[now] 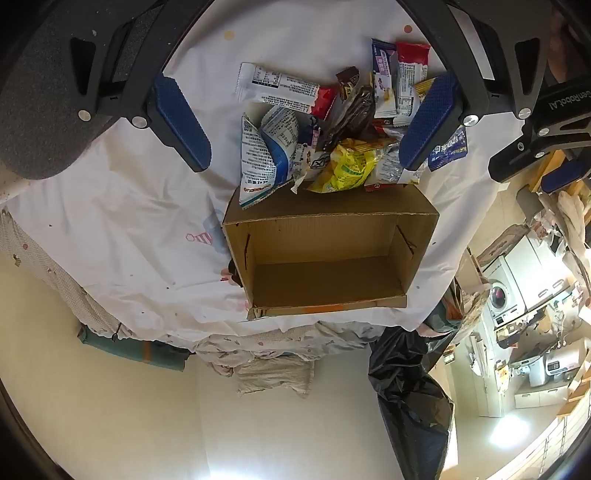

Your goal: Organize snacks

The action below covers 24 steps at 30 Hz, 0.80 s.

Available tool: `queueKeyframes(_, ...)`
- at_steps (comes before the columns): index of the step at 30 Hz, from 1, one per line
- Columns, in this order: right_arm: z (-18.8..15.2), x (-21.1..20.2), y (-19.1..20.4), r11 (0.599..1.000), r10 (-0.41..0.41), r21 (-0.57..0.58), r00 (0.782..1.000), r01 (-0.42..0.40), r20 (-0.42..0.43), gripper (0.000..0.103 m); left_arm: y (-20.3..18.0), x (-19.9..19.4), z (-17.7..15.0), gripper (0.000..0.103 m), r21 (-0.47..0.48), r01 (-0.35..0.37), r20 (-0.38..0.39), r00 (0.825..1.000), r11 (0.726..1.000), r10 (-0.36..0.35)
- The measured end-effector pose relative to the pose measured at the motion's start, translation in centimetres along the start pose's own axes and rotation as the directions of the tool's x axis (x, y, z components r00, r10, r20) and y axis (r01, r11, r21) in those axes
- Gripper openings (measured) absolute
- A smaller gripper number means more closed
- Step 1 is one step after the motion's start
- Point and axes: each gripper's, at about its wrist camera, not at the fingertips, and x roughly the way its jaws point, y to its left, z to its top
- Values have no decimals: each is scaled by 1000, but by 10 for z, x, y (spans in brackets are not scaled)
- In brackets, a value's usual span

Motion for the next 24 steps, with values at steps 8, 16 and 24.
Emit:
queueKeyframes(8, 0, 0, 0, 1000, -1, 1, 1000, 1, -2, 103, 4, 2, 0, 103, -23, 33, -1, 999, 999, -33)
queueKeyframes(16, 0, -1, -1, 1000, -1, 1, 1000, 1, -3, 103, 3, 1, 0, 103, -26, 39, -10, 999, 999, -40)
queueKeyframes(24, 1, 2, 0, 1000, -4, 3, 1000, 4, -8, 103, 6, 2, 0, 103, -45, 46, -14, 999, 998, -46)
